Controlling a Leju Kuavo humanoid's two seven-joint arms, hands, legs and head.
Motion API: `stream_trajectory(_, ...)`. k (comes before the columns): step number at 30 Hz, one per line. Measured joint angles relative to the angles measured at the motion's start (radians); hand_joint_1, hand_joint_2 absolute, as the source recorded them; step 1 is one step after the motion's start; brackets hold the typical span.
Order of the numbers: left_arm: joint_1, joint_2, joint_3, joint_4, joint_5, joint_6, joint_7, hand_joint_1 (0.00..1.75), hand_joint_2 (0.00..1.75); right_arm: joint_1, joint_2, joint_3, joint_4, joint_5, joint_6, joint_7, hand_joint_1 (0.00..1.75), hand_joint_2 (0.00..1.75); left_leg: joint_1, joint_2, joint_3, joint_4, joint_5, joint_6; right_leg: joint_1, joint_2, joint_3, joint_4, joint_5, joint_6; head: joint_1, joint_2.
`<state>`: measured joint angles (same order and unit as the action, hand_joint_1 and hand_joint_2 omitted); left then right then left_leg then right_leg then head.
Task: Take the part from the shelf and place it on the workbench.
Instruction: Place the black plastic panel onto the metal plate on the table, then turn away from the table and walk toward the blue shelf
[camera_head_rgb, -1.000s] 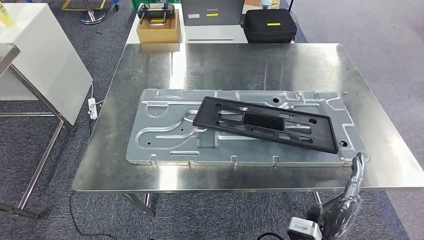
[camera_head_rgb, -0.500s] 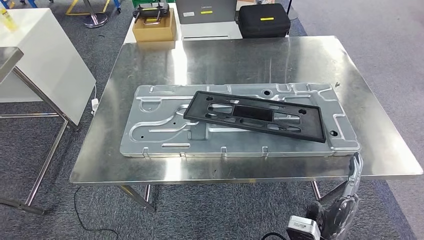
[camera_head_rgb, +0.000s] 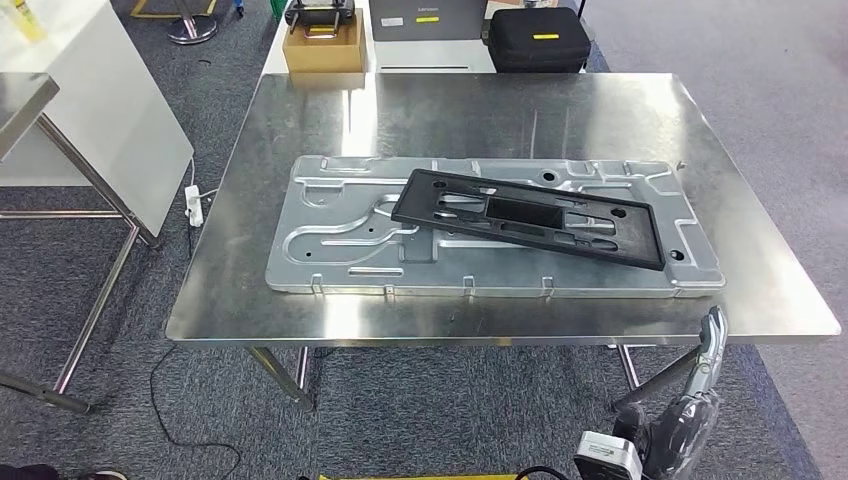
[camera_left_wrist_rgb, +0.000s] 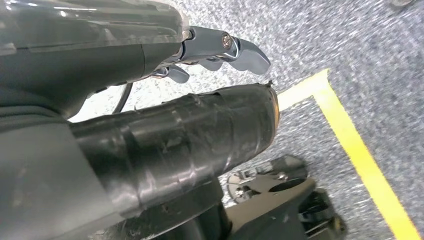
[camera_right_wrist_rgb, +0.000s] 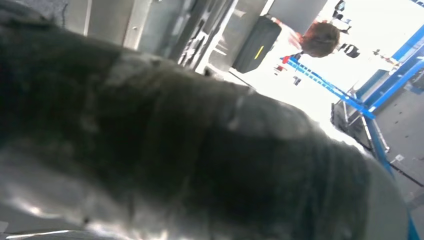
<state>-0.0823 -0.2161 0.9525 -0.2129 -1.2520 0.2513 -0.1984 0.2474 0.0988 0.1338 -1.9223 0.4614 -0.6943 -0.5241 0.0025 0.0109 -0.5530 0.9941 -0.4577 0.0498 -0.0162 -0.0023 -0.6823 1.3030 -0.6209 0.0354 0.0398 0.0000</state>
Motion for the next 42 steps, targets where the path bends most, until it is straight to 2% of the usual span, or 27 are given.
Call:
stream_trajectory(1, 0.0, 0.0, 0.0, 0.0, 0.0, 0.0, 0.0, 0.0, 0.0, 0.0, 0.0, -0.002, 0.0, -0.001, 0.0, 0.0, 0.0, 0.0, 0.0, 0.0, -0.008, 0.004, 0.003, -0.002, 0.0, 0.0, 0.024, -0.023, 0.016, 0.0, 0.0, 0.0)
stream_trajectory(4, 0.0, 0.0, 0.0, 0.0, -0.001, -0.002, 0.001, 0.0, 0.0, 0.0, 0.0, -0.004, 0.0, -0.001, 0.0, 0.0, 0.0, 0.0, -0.001, -0.001, -0.025, 0.018, 0.01, -0.011, 0.001, 0.001, 0.15, -0.216, 0.079, -0.007, 0.0, 0.0)
stream_trajectory(6, 0.0, 0.0, 0.0, 0.0, -0.001, -0.002, 0.001, 0.0, 0.0, 0.0, 0.0, -0.005, 0.0, -0.001, 0.0, -0.001, 0.0, 0.0, -0.003, -0.002, -0.032, 0.026, 0.015, -0.021, 0.005, 0.003, 0.178, -0.273, 0.089, -0.02, 0.0, 0.0)
stream_trajectory(9, 0.0, 0.001, 0.0, 0.0, -0.001, -0.002, 0.001, 0.0, 0.0, 0.0, 0.0, -0.006, 0.0, 0.0, 0.0, -0.001, 0.0, 0.0, -0.003, -0.004, -0.045, 0.034, 0.016, -0.039, 0.005, 0.003, 0.163, -0.279, 0.104, -0.043, -0.001, 0.0)
stream_trajectory(10, 0.001, 0.001, 0.001, 0.0, 0.0, -0.002, 0.001, 0.0, 0.0, -0.001, 0.0, -0.006, 0.0, 0.0, 0.0, -0.001, 0.0, 0.0, -0.002, -0.004, -0.055, 0.053, -0.004, -0.044, 0.003, 0.002, 0.156, -0.281, 0.112, -0.052, -0.001, 0.0)
stream_trajectory(12, 0.001, 0.001, 0.001, 0.0, 0.0, -0.002, 0.0, 0.0, 0.0, -0.001, 0.0, -0.007, 0.0, 0.0, 0.0, -0.001, 0.0, 0.0, 0.001, -0.006, -0.093, 0.15, -0.084, -0.052, 0.003, -0.001, 0.136, -0.282, 0.128, -0.064, -0.002, 0.0)
stream_trajectory(14, 0.002, 0.001, 0.001, 0.0, 0.0, -0.002, -0.002, 0.0, 0.0, 0.0, 0.0, -0.008, 0.0, 0.0, 0.0, -0.001, 0.0, 0.0, 0.002, -0.006, -0.128, 0.273, -0.155, -0.057, 0.005, -0.002, 0.114, -0.28, 0.143, -0.066, -0.002, 0.0)
stream_trajectory(15, 0.002, 0.001, 0.001, 0.0, 0.0, -0.002, -0.002, 0.0, 0.0, 0.0, 0.0, -0.008, 0.0, 0.0, 0.0, -0.001, 0.0, 0.0, 0.002, -0.006, -0.127, 0.301, -0.164, -0.057, 0.006, -0.002, 0.103, -0.279, 0.151, -0.066, -0.002, 0.0)
stream_trajectory(16, 0.002, 0.001, 0.001, 0.0, 0.0, -0.002, -0.002, 0.0, 0.0, 0.0, 0.0, -0.008, 0.0, 0.0, 0.0, -0.001, 0.0, 0.0, 0.002, -0.006, -0.107, 0.292, -0.153, -0.055, 0.007, -0.002, 0.094, -0.277, 0.157, -0.065, -0.002, 0.0)
stream_trajectory(17, 0.001, 0.001, 0.001, 0.0, 0.0, -0.002, -0.002, 0.0, 0.0, 0.0, 0.0, -0.008, 0.0, 0.0, 0.0, -0.001, 0.0, 0.0, 0.002, -0.006, -0.067, 0.243, -0.128, -0.052, 0.008, -0.002, 0.087, -0.276, 0.162, -0.064, -0.002, 0.0)
stream_trajectory(19, -0.001, 0.002, 0.001, 0.0, -0.001, -0.002, -0.002, 0.0, 0.0, -0.001, 0.0, -0.009, 0.0, 0.0, 0.0, -0.001, 0.0, 0.0, -0.002, -0.006, 0.038, 0.091, -0.084, -0.04, 0.01, -0.002, 0.078, -0.273, 0.174, -0.059, -0.002, 0.0)
stream_trajectory(20, -0.002, 0.003, 0.002, 0.0, -0.001, -0.001, -0.003, 0.0, 0.0, -0.001, 0.0, -0.009, 0.0, 0.0, 0.0, -0.001, 0.0, 0.0, -0.005, -0.006, 0.073, 0.033, -0.073, -0.035, 0.011, -0.002, 0.075, -0.273, 0.179, -0.055, -0.002, 0.0)
stream_trajectory(21, -0.004, 0.003, 0.002, 0.0, -0.001, -0.001, -0.003, 0.0, 0.0, -0.001, 0.0, -0.009, 0.0, 0.0, 0.0, 0.0, 0.0, 0.0, -0.008, -0.006, 0.09, -0.001, -0.071, -0.03, 0.011, -0.003, 0.073, -0.274, 0.185, -0.049, -0.002, 0.0)
stream_trajectory(23, -0.004, 0.004, 0.002, 0.0, -0.002, 0.0, -0.004, 0.0, 0.0, -0.002, 0.0, -0.009, 0.0, 0.0, 0.0, 0.0, 0.0, 0.0, -0.01, -0.006, 0.085, -0.014, -0.062, -0.024, 0.01, -0.004, 0.072, -0.278, 0.198, -0.036, -0.001, 0.0)
stream_trajectory(24, -0.004, 0.004, 0.002, 0.0, -0.002, 0.0, -0.004, 0.0, 0.0, -0.001, 0.0, -0.01, 0.0, 0.0, 0.0, 0.001, 0.0, 0.0, -0.008, -0.003, 0.082, -0.021, -0.054, -0.018, 0.01, -0.003, 0.069, -0.276, 0.197, -0.03, -0.001, 0.0)
stream_trajectory(25, -0.003, 0.004, 0.002, 0.0, -0.002, 0.0, -0.004, 0.0, 0.0, 0.0, 0.0, -0.01, 0.0, 0.0, 0.0, 0.001, 0.0, 0.0, -0.006, -0.001, 0.077, -0.027, -0.044, -0.011, 0.01, -0.002, 0.063, -0.263, 0.181, -0.025, -0.001, 0.0)
stream_trajectory(26, -0.004, 0.004, 0.002, 0.0, -0.001, 0.0, -0.003, 0.0, 0.0, 0.0, 0.0, -0.01, 0.0, 0.0, 0.0, 0.002, 0.0, 0.0, -0.003, 0.001, 0.07, -0.032, -0.032, -0.004, 0.01, 0.0, 0.052, -0.234, 0.15, -0.021, 0.0, 0.0)
stream_trajectory(28, -0.004, 0.004, 0.002, 0.0, -0.001, 0.0, -0.003, 0.0, 0.0, 0.002, 0.0, -0.011, 0.0, 0.0, 0.0, 0.004, 0.0, 0.0, -0.003, 0.004, 0.051, -0.033, -0.015, 0.005, 0.007, 0.002, 0.016, -0.123, 0.058, -0.016, 0.0, 0.0)
stream_trajectory(29, -0.004, 0.004, 0.002, 0.0, 0.0, 0.0, -0.003, 0.0, 0.0, 0.002, 0.0, -0.011, 0.001, 0.0, 0.0, 0.005, 0.0, 0.0, -0.003, 0.005, 0.04, -0.03, -0.008, 0.005, 0.005, 0.002, 0.001, -0.064, 0.025, -0.012, 0.0, 0.0)
stream_trajectory(30, -0.004, 0.004, 0.002, 0.0, 0.0, 0.0, -0.003, 0.0, 0.0, 0.004, 0.0, -0.012, 0.003, 0.0, 0.0, 0.006, 0.0, 0.0, -0.004, 0.005, 0.027, -0.026, -0.001, 0.003, 0.003, 0.002, -0.003, -0.024, 0.013, -0.009, 0.0, 0.0)
stream_trajectory(31, -0.003, 0.004, 0.002, 0.0, 0.0, 0.0, -0.002, 0.0, 0.0, 0.005, 0.0, -0.012, 0.004, 0.0, 0.0, 0.007, 0.0, 0.0, -0.004, 0.006, 0.015, -0.02, 0.004, 0.001, 0.001, 0.002, 0.009, -0.018, 0.019, -0.007, 0.0, 0.0)
stream_trajectory(32, -0.003, 0.003, 0.002, 0.0, 0.0, -0.001, -0.002, 0.0, 0.0, 0.005, 0.0, -0.012, 0.005, 0.0, 0.0, 0.009, 0.0, 0.0, -0.003, 0.006, 0.003, -0.013, 0.009, -0.002, -0.002, 0.001, 0.04, -0.049, 0.041, -0.005, 0.0, 0.0)
stream_trajectory(34, -0.003, 0.003, 0.003, 0.0, 0.001, -0.002, -0.002, 0.0, 0.0, 0.006, 0.0, -0.012, 0.006, 0.001, 0.0, 0.011, 0.0, 0.0, -0.002, 0.005, -0.019, 0.006, 0.014, -0.009, -0.005, 0.001, 0.134, -0.184, 0.079, -0.005, 0.0, 0.0)
stream_trajectory(36, -0.004, 0.002, 0.003, 0.0, 0.002, -0.003, -0.002, 0.0, 0.0, 0.008, 0.0, -0.013, 0.007, 0.003, 0.0, 0.014, 0.0, 0.0, -0.003, 0.003, -0.032, 0.02, 0.018, -0.018, -0.001, 0.002, 0.184, -0.272, 0.09, -0.013, -0.001, 0.0)
stream_trajectory(39, -0.003, 0.002, 0.004, 0.0, 0.004, -0.003, -0.002, 0.0, 0.0, 0.01, 0.0, -0.02, 0.014, 0.01, 0.0, 0.029, 0.0, 0.0, -0.002, 0.001, -0.041, 0.026, 0.027, -0.039, 0.002, 0.003, 0.17, -0.282, 0.098, -0.033, -0.001, 0.0)
stream_trajectory(40, -0.003, 0.002, 0.005, 0.0, 0.004, -0.003, -0.002, 0.0, 0.0, 0.01, 0.0, -0.024, 0.018, 0.012, 0.001, 0.038, 0.0, 0.0, 0.0, 0.001, -0.049, 0.036, 0.015, -0.045, 0.001, 0.002, 0.163, -0.282, 0.105, -0.041, -0.001, 0.0)
stream_trajectory(42, 0.0, 0.002, 0.006, 0.0, 0.006, -0.003, -0.002, 0.0, 0.0, 0.011, 0.0, -0.036, 0.036, 0.008, 0.004, 0.055, 0.0, 0.0, 0.003, -0.001, -0.077, 0.106, -0.055, -0.054, -0.001, 0.0, 0.146, -0.285, 0.123, -0.056, -0.002, 0.0)
